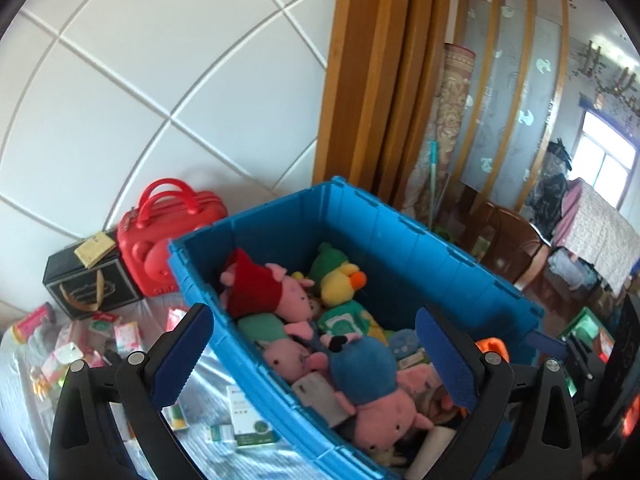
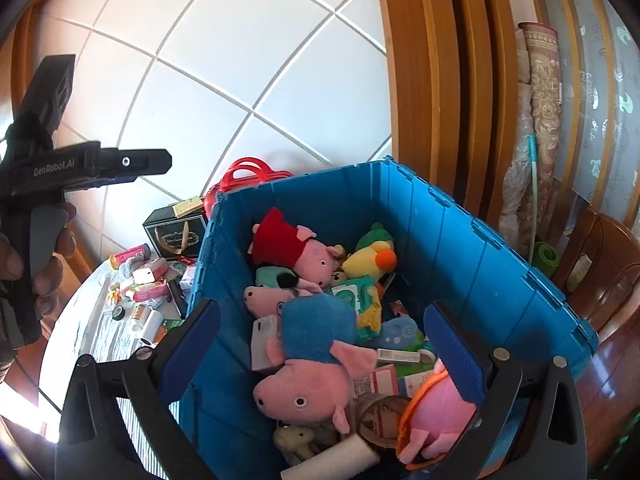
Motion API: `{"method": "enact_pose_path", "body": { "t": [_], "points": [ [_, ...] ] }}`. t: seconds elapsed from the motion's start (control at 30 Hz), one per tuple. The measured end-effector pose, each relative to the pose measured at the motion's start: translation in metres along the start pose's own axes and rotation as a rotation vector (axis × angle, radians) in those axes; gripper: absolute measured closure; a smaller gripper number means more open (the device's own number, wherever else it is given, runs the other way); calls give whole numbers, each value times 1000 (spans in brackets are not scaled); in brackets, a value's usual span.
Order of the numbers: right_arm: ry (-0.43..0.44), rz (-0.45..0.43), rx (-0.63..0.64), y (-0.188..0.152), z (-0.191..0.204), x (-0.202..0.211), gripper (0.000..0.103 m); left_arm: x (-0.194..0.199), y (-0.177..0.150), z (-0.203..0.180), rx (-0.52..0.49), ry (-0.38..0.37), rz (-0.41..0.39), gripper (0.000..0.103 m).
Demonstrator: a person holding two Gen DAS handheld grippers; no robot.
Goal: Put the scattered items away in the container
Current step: 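Open both tools over the blue bin to drop the plush and roll, then move both tools back over the table toward the remaining items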
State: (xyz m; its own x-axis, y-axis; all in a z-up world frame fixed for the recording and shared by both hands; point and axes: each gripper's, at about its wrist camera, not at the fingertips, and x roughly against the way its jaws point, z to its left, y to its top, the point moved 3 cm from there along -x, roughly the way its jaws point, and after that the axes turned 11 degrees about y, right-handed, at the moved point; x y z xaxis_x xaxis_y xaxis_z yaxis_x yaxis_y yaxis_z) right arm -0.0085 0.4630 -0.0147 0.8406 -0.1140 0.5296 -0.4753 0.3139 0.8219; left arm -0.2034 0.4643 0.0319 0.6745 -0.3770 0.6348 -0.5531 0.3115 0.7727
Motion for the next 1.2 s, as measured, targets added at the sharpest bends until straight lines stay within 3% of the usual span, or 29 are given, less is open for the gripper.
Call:
{"method": "enact_pose_path", "body": {
  "t": [0.3, 0.53, 0.83, 1.2],
  "points": [
    [146, 60, 99, 0, 71, -43, 0, -3, -73, 116, 139, 187, 101, 1],
    [219, 93, 128, -6, 125, -73, 0, -2, -145, 188, 230, 262, 224, 1],
    [231, 149, 162, -26, 182, -106, 0, -4, -200, 244, 241, 291, 299, 1],
    [165, 301, 163, -110, 218, -182, 0, -41, -267, 322, 259, 331, 390, 1]
  ]
}}
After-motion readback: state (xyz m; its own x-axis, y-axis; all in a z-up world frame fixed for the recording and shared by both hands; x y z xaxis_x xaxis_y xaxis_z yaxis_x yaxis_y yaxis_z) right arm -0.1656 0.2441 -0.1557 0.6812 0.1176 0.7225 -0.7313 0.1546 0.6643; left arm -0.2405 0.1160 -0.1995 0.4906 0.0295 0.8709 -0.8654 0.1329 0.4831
